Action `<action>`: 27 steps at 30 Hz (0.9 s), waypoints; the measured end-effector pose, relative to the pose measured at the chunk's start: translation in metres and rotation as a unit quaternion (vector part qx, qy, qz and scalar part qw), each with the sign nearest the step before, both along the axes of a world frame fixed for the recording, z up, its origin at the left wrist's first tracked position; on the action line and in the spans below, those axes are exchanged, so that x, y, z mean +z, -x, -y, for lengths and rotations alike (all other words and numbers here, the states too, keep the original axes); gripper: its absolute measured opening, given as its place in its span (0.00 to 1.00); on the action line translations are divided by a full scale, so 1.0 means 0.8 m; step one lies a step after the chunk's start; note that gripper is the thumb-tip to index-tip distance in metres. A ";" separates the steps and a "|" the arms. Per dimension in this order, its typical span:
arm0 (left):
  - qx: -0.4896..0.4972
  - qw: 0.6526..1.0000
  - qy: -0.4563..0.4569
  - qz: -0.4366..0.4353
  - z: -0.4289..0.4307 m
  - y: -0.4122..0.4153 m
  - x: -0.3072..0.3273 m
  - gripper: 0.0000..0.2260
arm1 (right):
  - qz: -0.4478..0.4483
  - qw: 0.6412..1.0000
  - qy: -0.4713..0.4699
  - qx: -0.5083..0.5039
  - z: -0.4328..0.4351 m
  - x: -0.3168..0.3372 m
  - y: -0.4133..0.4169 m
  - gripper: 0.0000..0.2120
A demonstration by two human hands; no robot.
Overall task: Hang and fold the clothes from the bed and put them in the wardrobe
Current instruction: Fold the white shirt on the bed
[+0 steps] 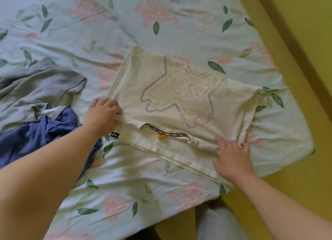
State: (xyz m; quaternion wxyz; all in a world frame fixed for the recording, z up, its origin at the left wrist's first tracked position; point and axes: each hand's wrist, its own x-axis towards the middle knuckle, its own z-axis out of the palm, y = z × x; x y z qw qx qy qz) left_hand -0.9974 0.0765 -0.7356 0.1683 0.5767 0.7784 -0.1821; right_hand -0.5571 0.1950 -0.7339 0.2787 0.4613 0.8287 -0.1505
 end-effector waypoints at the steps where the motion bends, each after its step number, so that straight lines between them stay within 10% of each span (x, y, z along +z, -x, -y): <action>1: -0.019 1.000 -0.016 -0.019 -0.001 -0.007 -0.001 0.22 | -0.009 1.000 -0.012 -0.021 -0.001 0.000 0.012 0.34; 7: -0.254 0.967 0.003 0.017 -0.004 -0.040 -0.002 0.20 | -0.124 0.989 0.062 0.040 0.023 -0.002 0.059 0.23; 27: -0.317 0.947 -0.055 0.026 0.015 -0.030 0.006 0.16 | -0.157 0.972 -0.001 0.177 0.094 -0.010 0.064 0.09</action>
